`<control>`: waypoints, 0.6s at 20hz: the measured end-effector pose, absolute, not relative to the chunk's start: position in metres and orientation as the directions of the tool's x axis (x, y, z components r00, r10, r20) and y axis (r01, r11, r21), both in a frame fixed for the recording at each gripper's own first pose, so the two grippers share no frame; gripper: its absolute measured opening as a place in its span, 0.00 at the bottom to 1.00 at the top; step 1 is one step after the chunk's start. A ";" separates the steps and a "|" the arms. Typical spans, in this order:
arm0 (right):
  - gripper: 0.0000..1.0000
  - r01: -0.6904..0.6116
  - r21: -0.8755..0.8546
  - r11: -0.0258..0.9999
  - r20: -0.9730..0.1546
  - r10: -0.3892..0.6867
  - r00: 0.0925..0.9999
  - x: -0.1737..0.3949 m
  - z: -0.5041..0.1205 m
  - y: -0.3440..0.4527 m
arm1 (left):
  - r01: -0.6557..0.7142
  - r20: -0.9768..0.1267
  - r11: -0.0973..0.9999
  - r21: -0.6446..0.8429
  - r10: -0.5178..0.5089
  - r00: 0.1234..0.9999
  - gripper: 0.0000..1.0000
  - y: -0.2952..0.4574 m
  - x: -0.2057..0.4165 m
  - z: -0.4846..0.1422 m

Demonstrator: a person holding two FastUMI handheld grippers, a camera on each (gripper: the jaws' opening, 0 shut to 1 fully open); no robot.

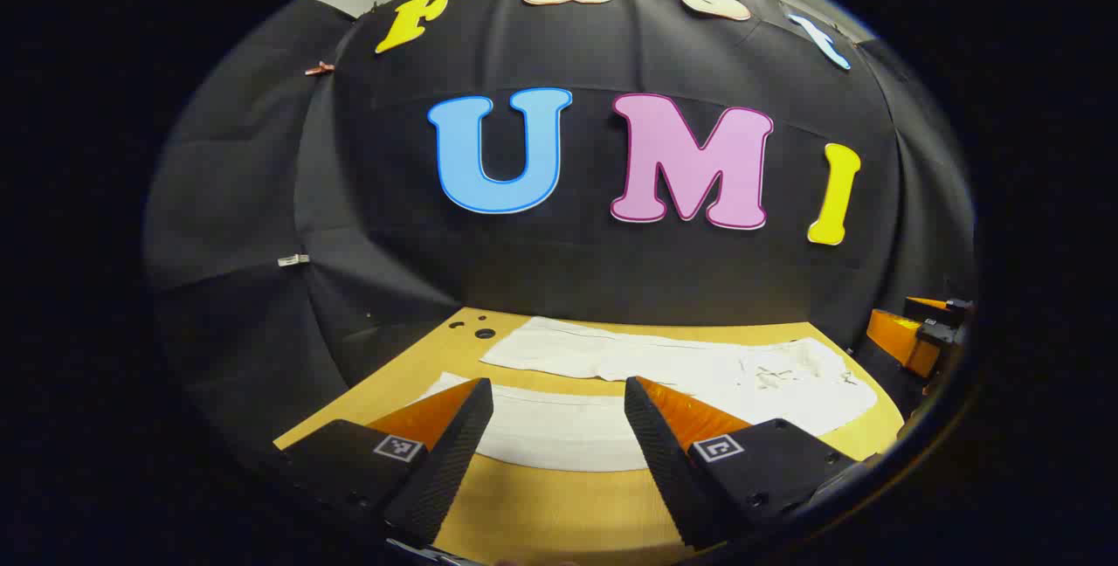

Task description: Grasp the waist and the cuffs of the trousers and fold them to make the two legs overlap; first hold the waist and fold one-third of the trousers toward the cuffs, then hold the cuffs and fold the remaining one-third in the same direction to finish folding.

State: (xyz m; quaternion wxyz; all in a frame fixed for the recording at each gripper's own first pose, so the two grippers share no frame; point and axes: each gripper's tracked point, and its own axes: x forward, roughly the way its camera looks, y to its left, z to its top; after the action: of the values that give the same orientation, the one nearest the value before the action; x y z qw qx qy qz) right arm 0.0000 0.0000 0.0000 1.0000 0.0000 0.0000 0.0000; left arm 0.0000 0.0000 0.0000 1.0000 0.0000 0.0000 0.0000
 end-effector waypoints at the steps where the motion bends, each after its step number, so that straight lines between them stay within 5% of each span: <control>1: 0.98 -0.002 -0.002 1.000 -0.006 0.002 1.000 -0.002 -0.003 0.001 | 0.004 -0.007 1.000 0.004 -0.004 1.000 0.96 -0.001 0.001 -0.005; 12: 0.98 -0.013 -0.074 0.997 -0.007 0.012 1.000 0.007 -0.013 0.000 | 0.037 -0.060 0.999 0.036 -0.035 0.998 0.96 -0.001 0.022 -0.041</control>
State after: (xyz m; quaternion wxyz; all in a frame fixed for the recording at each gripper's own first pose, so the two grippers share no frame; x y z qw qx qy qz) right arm 0.0074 0.0003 -0.0126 0.9993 -0.0368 0.0035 0.0063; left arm 0.0222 -0.0009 -0.0406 0.9992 0.0186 0.0297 -0.0181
